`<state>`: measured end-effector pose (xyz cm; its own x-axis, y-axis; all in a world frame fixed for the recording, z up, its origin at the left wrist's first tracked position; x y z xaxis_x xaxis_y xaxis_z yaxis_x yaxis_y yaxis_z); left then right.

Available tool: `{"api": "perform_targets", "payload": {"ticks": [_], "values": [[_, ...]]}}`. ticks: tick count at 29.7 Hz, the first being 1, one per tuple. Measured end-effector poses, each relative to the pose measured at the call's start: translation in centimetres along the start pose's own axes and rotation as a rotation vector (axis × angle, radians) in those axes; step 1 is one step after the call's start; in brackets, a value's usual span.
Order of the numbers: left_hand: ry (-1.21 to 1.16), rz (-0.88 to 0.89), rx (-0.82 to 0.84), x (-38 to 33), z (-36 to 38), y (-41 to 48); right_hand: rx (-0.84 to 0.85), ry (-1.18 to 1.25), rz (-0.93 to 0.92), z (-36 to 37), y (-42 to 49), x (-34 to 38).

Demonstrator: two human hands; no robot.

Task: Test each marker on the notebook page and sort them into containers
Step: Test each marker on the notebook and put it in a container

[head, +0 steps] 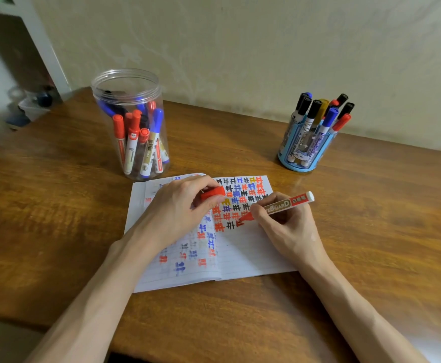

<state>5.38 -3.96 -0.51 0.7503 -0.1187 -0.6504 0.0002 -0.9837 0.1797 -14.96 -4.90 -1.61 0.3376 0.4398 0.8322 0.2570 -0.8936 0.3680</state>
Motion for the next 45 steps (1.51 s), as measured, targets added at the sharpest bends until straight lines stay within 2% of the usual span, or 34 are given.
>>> {"api": "perform_targets", "payload": {"ticks": [7, 15, 22, 32, 40, 45], "values": [[0.01, -0.003, 0.002, 0.0, 0.1, 0.0, 0.041, -0.007, 0.018, 0.4, -0.1, -0.3], [0.002, 0.008, 0.001, 0.0, 0.0, 0.0, -0.027, -0.019, 0.021, -0.2, 0.0, -0.5], [-0.036, 0.026, 0.015, -0.3, 0.0, -0.1, 0.046, -0.066, 0.044, 0.2, 0.0, -0.7], [-0.129, 0.033, 0.078, -1.0, 0.1, -0.2, -0.149, 0.28, 0.125, -1.8, 0.1, -0.3], [-0.138, 0.009, 0.081, -0.5, 0.4, -0.2, -0.085, 0.375, 0.127, -0.9, -0.1, 0.2], [-0.12, 0.076, 0.074, -1.3, 0.4, -0.5, -0.028, 0.38, 0.1, -0.1, -0.2, 0.5]]}}
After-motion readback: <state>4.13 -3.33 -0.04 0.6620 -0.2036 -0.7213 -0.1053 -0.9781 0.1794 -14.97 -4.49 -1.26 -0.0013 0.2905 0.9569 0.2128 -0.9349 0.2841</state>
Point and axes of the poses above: each hand's wrist, its own y-axis towards the middle knuckle, its own z-axis out of the palm, x = y × z, the point moved 8 cm from there along y, towards the middle knuckle, and after that the axes turned 12 degrees about -z, right-handed, at the moved point
